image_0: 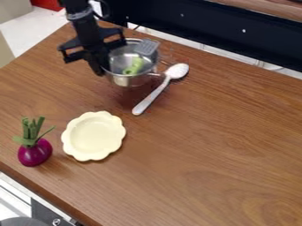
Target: Move the silver pot from the middle of the table to the upper side of it
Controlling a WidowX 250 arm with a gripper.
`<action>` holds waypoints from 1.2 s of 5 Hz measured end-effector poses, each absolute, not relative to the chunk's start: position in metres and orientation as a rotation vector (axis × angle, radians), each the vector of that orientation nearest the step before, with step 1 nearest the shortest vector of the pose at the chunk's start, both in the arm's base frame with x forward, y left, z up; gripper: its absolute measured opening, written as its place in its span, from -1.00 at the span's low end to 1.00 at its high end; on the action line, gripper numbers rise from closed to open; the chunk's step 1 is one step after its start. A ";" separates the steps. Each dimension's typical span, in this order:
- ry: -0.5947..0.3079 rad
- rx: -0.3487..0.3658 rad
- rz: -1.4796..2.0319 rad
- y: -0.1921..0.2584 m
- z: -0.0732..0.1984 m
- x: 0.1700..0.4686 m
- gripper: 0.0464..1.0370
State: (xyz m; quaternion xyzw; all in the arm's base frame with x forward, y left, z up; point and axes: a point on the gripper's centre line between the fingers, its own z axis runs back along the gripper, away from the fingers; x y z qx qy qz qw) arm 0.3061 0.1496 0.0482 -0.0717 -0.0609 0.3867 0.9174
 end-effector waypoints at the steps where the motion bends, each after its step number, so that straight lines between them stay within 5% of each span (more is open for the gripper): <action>1: -0.123 -0.159 0.794 0.176 0.046 0.310 -0.98; 6: -0.097 -0.118 0.704 0.178 0.001 0.301 -0.98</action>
